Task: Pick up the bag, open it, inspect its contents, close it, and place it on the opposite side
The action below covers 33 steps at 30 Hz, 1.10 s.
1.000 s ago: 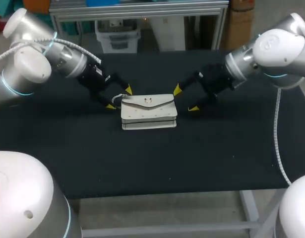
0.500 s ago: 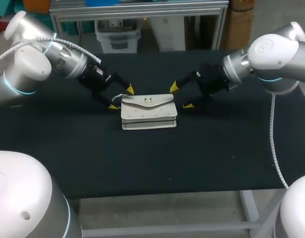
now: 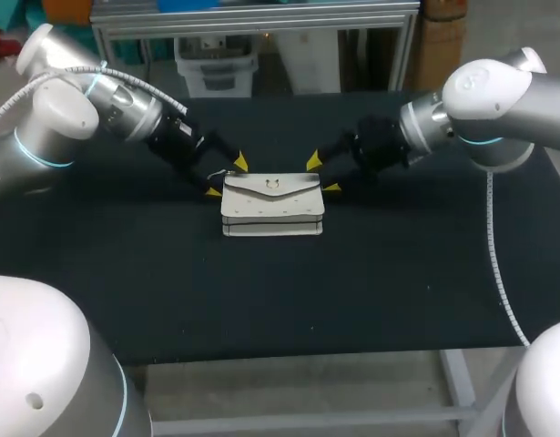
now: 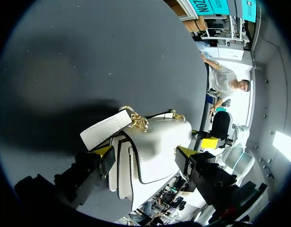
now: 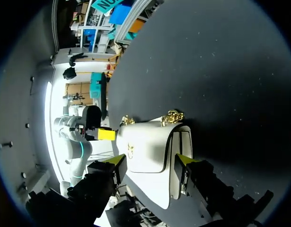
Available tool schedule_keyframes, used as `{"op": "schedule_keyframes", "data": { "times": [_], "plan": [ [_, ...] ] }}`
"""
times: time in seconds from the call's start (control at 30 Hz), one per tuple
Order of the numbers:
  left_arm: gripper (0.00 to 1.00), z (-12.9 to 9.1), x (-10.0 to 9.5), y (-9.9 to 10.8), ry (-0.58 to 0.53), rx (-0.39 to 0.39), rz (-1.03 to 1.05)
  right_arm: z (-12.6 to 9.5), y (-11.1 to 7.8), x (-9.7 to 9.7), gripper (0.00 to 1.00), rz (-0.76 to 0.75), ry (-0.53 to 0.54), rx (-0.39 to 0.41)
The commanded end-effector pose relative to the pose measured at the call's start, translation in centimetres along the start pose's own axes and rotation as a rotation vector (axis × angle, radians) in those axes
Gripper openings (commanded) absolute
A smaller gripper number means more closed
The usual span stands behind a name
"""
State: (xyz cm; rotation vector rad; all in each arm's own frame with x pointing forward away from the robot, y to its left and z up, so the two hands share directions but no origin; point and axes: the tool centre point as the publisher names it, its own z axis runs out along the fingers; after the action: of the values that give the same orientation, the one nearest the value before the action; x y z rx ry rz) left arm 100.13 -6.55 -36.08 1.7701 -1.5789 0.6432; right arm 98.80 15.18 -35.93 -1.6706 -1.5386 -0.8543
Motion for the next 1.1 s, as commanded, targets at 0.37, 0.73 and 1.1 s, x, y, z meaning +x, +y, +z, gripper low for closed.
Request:
{"op": "schedule_keyframes", "data": {
  "times": [0.37,0.73,1.1],
  "plan": [
    [0.67,0.1,-0.4,0.7,0.034,-0.026,0.024,1.8,0.4,0.0,0.48,0.022,0.012,-0.004],
    [0.68,0.8,-0.9,1.6,0.051,-0.028,0.046,2.4,0.4,-0.7,0.36,0.059,0.039,-0.004],
    [0.72,-0.2,-0.6,3.5,0.079,0.039,0.04,2.2,0.5,-0.9,0.31,0.075,0.045,-0.012]
  ]
}}
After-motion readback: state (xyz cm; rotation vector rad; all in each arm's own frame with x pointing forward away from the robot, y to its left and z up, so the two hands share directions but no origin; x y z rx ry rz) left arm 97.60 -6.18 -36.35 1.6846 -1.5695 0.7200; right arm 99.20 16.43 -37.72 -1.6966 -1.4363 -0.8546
